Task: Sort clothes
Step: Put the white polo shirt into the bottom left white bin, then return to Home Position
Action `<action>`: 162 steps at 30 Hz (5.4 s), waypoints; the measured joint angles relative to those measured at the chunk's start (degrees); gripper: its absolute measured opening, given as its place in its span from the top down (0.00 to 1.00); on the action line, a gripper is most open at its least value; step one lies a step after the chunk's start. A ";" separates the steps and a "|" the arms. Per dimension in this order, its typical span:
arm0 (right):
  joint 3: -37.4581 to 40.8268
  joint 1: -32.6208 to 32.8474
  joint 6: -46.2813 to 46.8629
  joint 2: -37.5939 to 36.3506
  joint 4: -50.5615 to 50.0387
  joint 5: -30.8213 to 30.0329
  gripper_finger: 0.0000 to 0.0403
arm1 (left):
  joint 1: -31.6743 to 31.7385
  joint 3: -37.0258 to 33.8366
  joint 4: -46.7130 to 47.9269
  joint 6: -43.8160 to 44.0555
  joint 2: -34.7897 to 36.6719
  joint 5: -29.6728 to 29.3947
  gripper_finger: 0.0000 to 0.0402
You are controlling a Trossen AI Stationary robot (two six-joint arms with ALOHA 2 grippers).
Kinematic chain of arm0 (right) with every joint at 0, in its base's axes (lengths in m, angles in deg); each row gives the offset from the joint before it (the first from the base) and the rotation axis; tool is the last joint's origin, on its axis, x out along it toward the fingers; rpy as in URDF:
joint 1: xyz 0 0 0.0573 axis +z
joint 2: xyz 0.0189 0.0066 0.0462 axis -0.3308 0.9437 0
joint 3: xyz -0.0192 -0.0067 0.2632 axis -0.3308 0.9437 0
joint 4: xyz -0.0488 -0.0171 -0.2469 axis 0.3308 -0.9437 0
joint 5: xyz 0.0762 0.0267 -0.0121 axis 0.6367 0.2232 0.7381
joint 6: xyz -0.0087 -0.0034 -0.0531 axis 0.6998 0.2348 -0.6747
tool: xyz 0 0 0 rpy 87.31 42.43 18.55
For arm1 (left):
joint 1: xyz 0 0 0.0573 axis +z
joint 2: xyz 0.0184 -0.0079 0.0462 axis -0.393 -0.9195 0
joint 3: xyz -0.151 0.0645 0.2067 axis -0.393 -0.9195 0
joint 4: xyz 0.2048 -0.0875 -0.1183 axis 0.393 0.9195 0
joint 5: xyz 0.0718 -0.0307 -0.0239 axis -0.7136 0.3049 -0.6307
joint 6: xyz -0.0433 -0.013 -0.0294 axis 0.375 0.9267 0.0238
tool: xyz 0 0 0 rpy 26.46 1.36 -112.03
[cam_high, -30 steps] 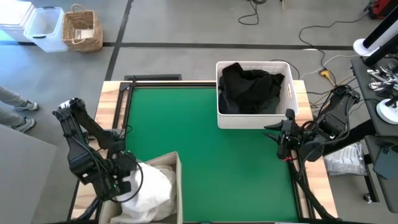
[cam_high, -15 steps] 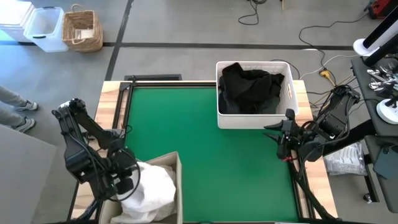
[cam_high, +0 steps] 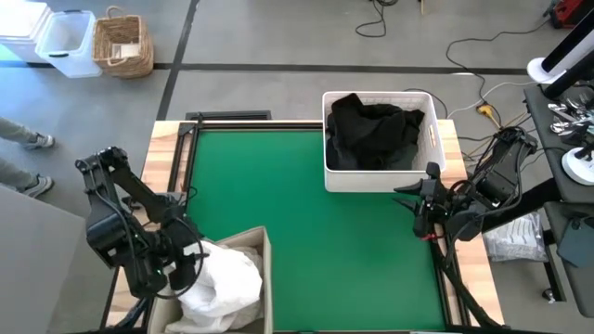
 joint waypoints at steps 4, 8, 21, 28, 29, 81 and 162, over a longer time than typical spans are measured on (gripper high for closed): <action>-0.02 -0.02 0.00 0.00 0.02 0.00 0.74 | 0.08 3.84 -2.05 -3.92 -0.62 -3.55 0.48; 0.00 -0.02 -0.04 0.00 0.00 -0.02 0.75 | 0.38 5.13 -4.17 -11.35 -2.38 -3.85 0.53; -0.01 -0.01 -0.02 0.00 0.02 -0.21 0.75 | 1.48 5.02 0.16 -14.24 -8.30 7.05 0.99; 0.02 -0.01 -0.02 0.00 0.05 -0.55 0.74 | 2.26 3.10 0.00 -13.07 -9.05 10.31 1.00; 0.09 -0.01 -0.02 0.00 0.03 -0.55 0.75 | 2.58 2.33 -0.12 -13.03 -8.97 10.38 1.00; 1.16 -0.01 3.45 0.09 1.36 -0.55 0.75 | 14.57 -12.54 -25.34 -26.20 -9.58 26.54 1.00; 1.16 0.00 -0.40 0.11 1.71 -1.84 0.75 | 11.47 7.05 -11.94 -40.72 -9.25 -10.29 1.00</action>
